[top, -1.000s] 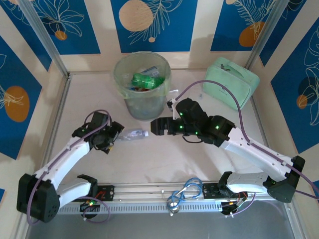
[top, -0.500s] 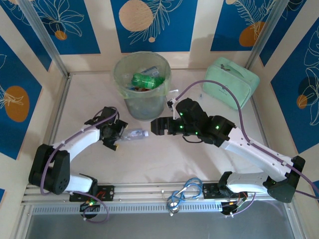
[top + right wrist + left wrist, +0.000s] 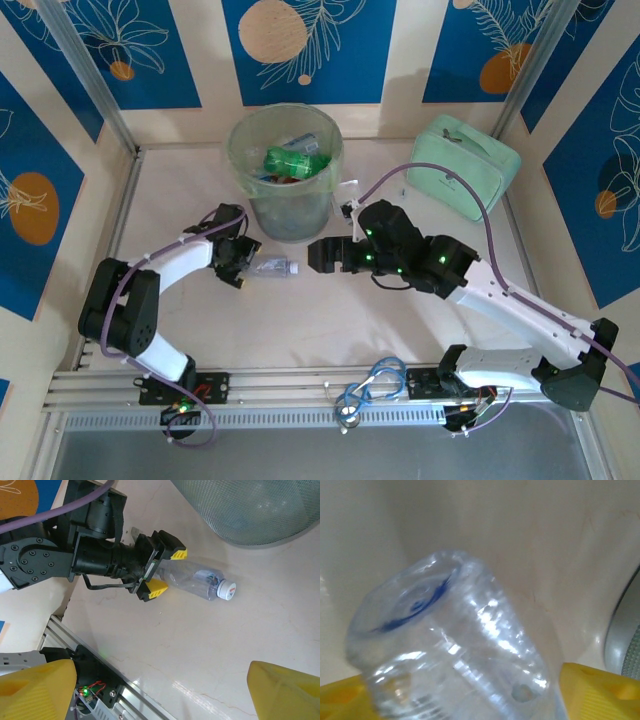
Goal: Put the plastic bottles in the bin
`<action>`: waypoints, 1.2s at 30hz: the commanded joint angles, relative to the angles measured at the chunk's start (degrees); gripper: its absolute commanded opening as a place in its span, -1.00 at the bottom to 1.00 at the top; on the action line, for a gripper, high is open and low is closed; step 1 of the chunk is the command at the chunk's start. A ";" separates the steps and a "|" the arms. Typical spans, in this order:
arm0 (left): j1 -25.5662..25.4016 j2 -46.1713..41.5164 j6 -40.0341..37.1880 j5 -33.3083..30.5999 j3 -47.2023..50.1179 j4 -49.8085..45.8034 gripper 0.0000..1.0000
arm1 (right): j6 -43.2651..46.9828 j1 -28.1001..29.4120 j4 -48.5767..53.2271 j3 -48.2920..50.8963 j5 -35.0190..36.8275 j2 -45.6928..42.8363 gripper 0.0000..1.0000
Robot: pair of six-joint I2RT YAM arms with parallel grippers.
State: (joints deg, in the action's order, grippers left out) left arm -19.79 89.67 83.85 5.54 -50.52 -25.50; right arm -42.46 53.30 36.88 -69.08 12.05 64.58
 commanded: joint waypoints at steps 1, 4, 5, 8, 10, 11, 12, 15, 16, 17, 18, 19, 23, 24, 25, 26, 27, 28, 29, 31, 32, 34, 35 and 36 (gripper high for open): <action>-0.25 0.68 0.12 0.08 -1.25 -1.33 0.43 | -0.79 0.35 0.64 0.87 1.52 -1.99 0.77; -0.30 0.54 -0.86 0.25 -1.25 -2.09 0.39 | -0.88 0.26 0.82 1.16 1.80 -2.43 0.78; -0.27 0.30 -1.17 0.41 -1.23 -2.28 0.37 | -0.95 0.16 0.87 1.23 1.90 -2.52 0.78; -0.25 -0.95 -2.70 0.66 -1.63 -3.03 0.31 | -0.98 0.23 0.95 1.24 2.01 -2.70 0.77; -0.25 -2.64 -4.20 0.95 -2.15 -4.20 0.28 | -0.80 0.11 1.12 0.95 2.25 -2.70 0.77; -0.29 -3.87 -5.29 1.04 -2.45 -5.10 0.25 | -0.65 0.08 1.41 0.64 2.50 -2.78 0.77; -0.30 -5.41 -6.51 0.88 -2.79 -6.31 0.23 | -0.48 0.06 1.65 0.32 2.92 -2.95 0.77; -1.14 -12.21 -11.35 -1.03 -4.22 -11.42 0.19 | 0.28 -0.48 2.42 -0.71 3.85 -3.87 0.77; -1.43 -14.46 -12.89 -1.51 -5.00 -13.30 0.18 | 0.56 -0.72 2.64 -1.06 4.12 -4.21 0.77; -1.79 -17.28 -15.14 -1.67 -5.96 -15.59 0.18 | 0.98 -1.03 3.04 -1.53 4.50 -4.65 0.77; -1.96 -20.04 -17.00 -1.75 -7.30 -18.10 0.18 | 1.44 -1.27 3.48 -2.16 5.10 -5.10 0.77; -2.09 -22.41 -18.59 -1.76 -8.59 -20.20 0.18 | 1.89 -1.64 3.77 -2.57 5.46 -5.47 0.77; -2.18 -29.65 -24.32 -4.40 -18.16 -27.80 0.21 | 3.50 -4.29 4.08 -4.65 5.25 -6.98 0.78; -2.18 -29.83 -25.49 -5.43 -21.71 -28.81 0.22 | 3.85 -4.88 3.79 -5.21 4.89 -7.22 0.78; -2.19 -29.38 -26.38 -5.98 -24.88 -29.15 0.23 | 4.16 -5.36 3.79 -5.80 4.65 -7.28 0.78; -2.18 -28.15 -27.04 -6.26 -28.58 -28.82 0.23 | 4.43 -5.57 3.74 -6.46 4.56 -7.34 0.78; -2.18 -26.34 -27.46 -6.18 -32.29 -27.87 0.23 | 4.72 -5.71 3.81 -7.02 4.48 -7.36 0.78; -2.19 -24.53 -27.69 -6.09 -35.23 -26.54 0.23 | 4.83 -5.67 3.88 -7.47 4.48 -7.29 0.78; -2.19 -21.96 -27.55 -5.99 -38.63 -24.87 0.23 | 4.76 -5.68 3.96 -7.81 4.45 -7.40 0.78; -2.21 -16.24 -27.34 -5.83 -45.59 -21.71 0.22 | 4.37 -5.51 4.15 -8.00 4.19 -7.69 0.77; -2.23 -12.76 -27.34 -5.80 -49.51 -20.17 0.23 | 4.15 -5.28 4.24 -7.85 4.15 -8.08 0.77; -2.18 -5.07 -27.44 -5.45 -58.64 -19.24 0.21 | 3.62 -4.79 4.63 -7.36 4.63 -9.03 0.77; -2.27 -0.76 -27.59 -5.45 -63.95 -19.57 0.20 | 3.31 -4.34 4.97 -7.02 5.12 -9.62 0.77; -2.33 2.66 -27.36 -5.50 -67.95 -19.57 0.19 | 2.98 -4.11 5.25 -6.58 5.62 -10.21 0.77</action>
State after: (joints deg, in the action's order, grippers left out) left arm -21.67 84.47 57.98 0.78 -110.96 -46.65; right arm -39.03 48.34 40.88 -75.85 16.32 56.51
